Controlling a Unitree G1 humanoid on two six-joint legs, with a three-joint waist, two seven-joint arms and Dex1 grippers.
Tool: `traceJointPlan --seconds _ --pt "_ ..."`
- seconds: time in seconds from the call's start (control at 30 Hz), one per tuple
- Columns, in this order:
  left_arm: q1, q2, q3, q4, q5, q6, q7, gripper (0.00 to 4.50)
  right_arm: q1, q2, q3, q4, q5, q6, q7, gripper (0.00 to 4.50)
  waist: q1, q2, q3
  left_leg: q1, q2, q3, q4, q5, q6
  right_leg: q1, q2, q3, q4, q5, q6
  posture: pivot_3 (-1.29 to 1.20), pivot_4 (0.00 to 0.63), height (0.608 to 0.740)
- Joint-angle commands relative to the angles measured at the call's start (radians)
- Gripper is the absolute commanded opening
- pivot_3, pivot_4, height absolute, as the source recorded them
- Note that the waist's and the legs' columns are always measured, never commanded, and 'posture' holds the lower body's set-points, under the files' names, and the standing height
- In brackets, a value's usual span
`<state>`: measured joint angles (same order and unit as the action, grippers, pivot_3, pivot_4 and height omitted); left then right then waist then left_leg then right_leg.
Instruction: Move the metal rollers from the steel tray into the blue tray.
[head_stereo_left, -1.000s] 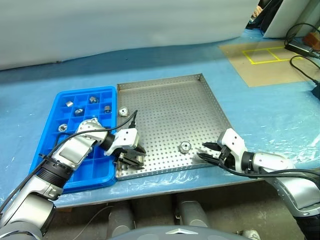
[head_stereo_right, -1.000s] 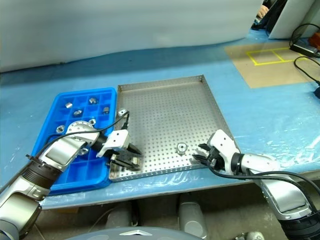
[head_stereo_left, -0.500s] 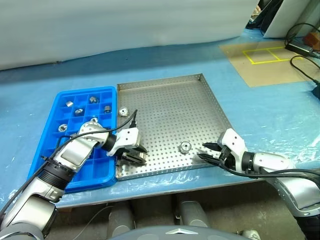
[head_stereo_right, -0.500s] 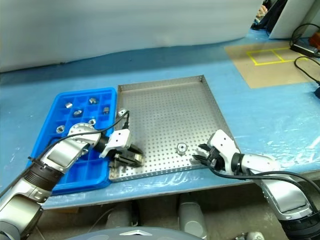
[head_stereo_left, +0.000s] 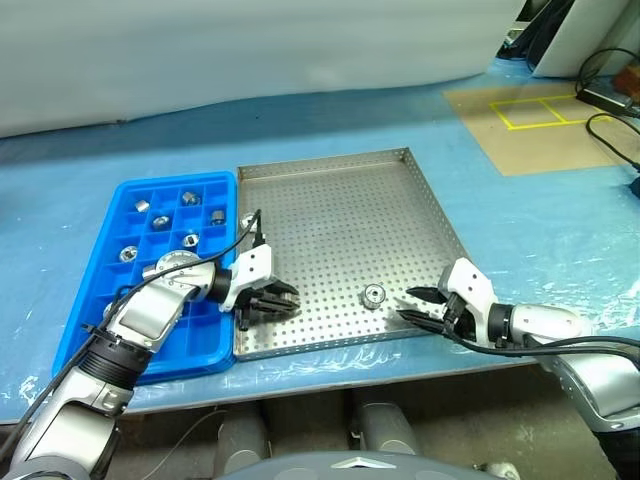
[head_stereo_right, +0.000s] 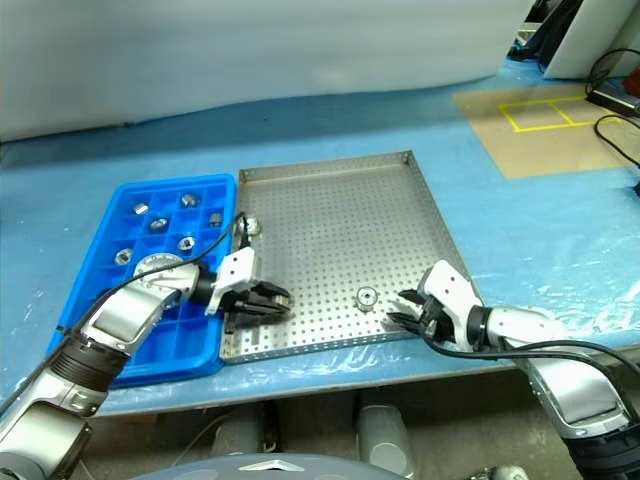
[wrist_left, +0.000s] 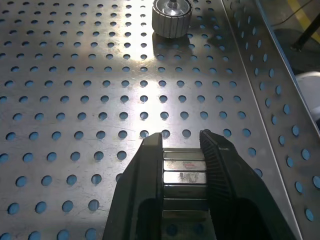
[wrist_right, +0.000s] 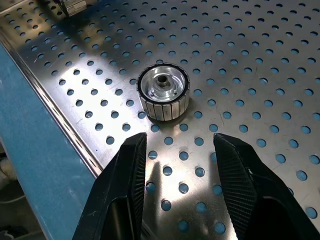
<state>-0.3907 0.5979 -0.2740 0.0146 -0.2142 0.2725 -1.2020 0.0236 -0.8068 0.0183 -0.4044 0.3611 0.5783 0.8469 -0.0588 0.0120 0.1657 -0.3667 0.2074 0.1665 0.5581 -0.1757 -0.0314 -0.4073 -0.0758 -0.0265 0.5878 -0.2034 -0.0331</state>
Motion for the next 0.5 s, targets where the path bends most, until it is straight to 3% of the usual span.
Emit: traceJointPlan --seconds 0.03,0.27,0.37,0.5 --pt "-0.021 -0.014 0.090 -0.033 -0.084 0.003 0.007 0.79 -0.073 0.004 -0.024 -0.006 0.063 0.033 0.037 2.18 -0.001 0.000 0.000 -0.001 0.000 0.000 0.001 0.000 0.000 -0.001 0.000 0.000 0.000 0.000 0.000 -0.29 0.150 0.740" --pt "-0.048 -0.047 0.218 -0.104 -0.178 -0.014 0.068 0.79 -0.390 -0.042 -0.055 -0.118 0.291 0.280 0.096 2.18 0.014 0.000 0.001 -0.002 0.000 0.000 0.004 0.000 0.001 -0.002 0.000 0.001 0.002 0.002 -0.002 -0.20 0.150 0.740" --pt "-0.033 -0.036 0.259 -0.162 -0.191 0.019 0.121 0.79 -0.547 0.012 0.011 -0.121 0.322 0.351 0.064 2.18 0.028 0.000 0.001 0.000 0.001 0.000 0.002 0.000 0.001 -0.002 0.000 0.001 0.003 0.002 -0.002 -0.14 0.150 0.740" --pt "0.026 -0.001 0.326 -0.243 -0.198 0.058 0.196 0.79 -0.780 0.148 0.164 0.103 0.234 0.307 0.101 2.18 0.048 -0.001 0.001 -0.002 0.001 0.001 0.003 0.000 0.000 -0.005 0.000 0.002 0.005 0.002 -0.003 -0.03 0.150 0.740"
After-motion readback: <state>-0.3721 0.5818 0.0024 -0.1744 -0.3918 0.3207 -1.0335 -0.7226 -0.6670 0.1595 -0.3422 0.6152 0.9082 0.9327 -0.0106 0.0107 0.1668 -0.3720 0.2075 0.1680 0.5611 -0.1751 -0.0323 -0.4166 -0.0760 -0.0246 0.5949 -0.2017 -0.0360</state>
